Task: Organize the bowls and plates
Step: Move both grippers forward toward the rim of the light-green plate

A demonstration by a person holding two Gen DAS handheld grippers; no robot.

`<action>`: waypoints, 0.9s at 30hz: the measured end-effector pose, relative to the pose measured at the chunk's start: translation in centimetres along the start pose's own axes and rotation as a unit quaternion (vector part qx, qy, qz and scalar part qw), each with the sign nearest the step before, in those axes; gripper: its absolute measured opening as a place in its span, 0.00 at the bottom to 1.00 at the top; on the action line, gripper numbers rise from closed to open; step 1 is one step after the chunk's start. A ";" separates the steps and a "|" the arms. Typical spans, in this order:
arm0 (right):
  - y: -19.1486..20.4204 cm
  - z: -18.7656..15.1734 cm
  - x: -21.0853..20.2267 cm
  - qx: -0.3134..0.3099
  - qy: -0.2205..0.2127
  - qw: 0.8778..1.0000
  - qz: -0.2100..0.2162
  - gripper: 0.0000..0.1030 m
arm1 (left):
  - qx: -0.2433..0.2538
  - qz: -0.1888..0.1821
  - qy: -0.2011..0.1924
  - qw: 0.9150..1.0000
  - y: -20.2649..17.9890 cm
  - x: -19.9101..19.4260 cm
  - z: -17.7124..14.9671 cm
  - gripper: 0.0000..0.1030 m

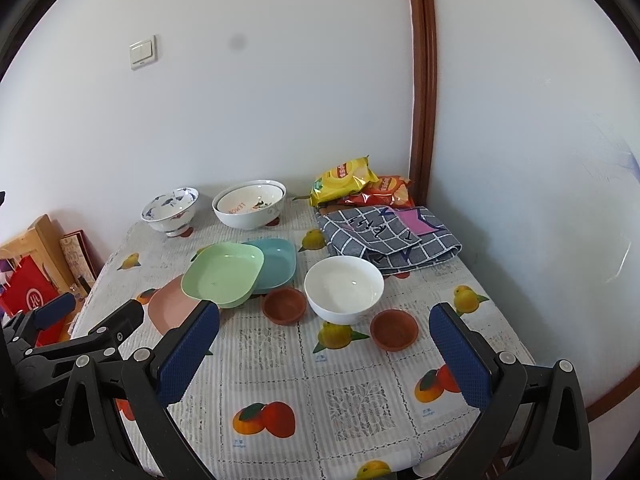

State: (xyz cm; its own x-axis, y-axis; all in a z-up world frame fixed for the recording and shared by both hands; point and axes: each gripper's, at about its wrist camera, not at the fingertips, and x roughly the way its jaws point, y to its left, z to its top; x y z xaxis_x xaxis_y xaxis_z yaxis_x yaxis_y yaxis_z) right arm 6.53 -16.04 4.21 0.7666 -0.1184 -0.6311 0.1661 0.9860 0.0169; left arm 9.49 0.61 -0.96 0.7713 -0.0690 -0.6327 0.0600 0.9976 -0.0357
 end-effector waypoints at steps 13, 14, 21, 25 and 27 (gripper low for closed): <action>1.9 2.8 7.2 -0.010 0.044 0.999 -0.009 1.00 | -0.010 0.006 0.029 1.000 1.4 6.7 3.3 0.98; 2.0 2.9 7.8 -0.009 0.047 0.999 -0.008 1.00 | -0.010 0.006 0.031 0.999 1.6 7.2 3.5 0.98; 3.2 4.4 11.9 -0.009 0.065 0.998 0.005 1.00 | -0.016 0.018 0.048 0.999 2.8 10.8 4.8 0.98; 3.9 4.8 14.5 -0.010 0.080 0.997 0.016 1.00 | -0.016 0.028 0.054 0.998 3.8 13.0 5.2 0.91; 4.1 4.8 15.8 -0.008 0.090 0.996 0.024 1.00 | -0.014 0.033 0.059 0.998 4.2 14.2 5.3 0.90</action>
State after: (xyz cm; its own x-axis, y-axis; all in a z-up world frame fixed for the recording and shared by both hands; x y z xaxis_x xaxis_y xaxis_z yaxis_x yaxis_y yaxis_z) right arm 22.27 -14.47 -1.94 0.6492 -0.0490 -0.7591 0.1208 0.9919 0.0393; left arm 24.08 3.74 -5.98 0.6923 -0.0040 -0.7216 -0.0064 0.9999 -0.0118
